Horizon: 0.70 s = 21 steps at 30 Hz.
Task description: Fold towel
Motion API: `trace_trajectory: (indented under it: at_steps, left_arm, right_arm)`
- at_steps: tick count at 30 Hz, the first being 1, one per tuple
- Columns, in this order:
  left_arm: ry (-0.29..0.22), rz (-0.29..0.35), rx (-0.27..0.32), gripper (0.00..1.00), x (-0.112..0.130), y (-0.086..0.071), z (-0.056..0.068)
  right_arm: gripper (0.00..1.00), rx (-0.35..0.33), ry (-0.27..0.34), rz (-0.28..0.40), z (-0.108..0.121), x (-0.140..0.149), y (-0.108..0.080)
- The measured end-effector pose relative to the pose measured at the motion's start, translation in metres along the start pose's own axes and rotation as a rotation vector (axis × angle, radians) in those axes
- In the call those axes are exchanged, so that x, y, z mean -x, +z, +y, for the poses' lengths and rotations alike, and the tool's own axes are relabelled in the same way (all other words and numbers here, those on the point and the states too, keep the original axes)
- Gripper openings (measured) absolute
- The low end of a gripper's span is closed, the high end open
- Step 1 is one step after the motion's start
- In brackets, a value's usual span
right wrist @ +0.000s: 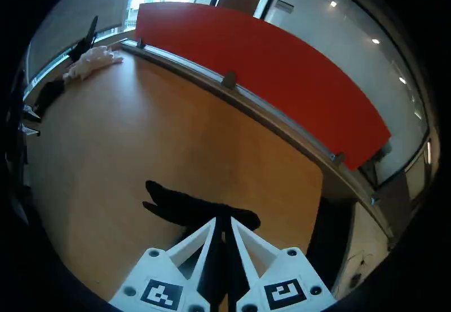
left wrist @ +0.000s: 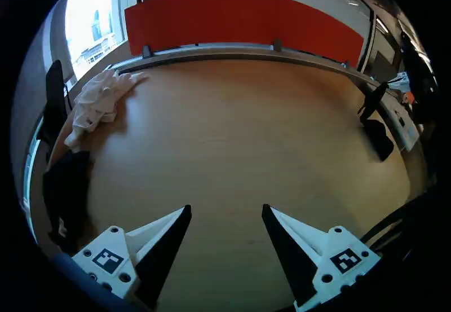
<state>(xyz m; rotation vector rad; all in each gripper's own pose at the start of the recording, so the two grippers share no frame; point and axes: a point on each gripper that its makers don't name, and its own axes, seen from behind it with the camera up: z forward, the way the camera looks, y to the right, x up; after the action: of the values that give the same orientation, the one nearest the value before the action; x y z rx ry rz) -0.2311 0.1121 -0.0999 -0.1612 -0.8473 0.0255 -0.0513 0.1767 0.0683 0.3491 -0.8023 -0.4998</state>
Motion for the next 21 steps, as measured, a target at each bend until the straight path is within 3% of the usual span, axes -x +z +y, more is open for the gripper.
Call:
trace_trajectory:
  at_steps: [21]
  left_arm:
    - [0.027,-0.006,0.016,0.93,0.002,-0.001,0.012]
  right_arm:
    - [0.04,0.028,0.130,-0.122,0.003,0.123,-0.029]
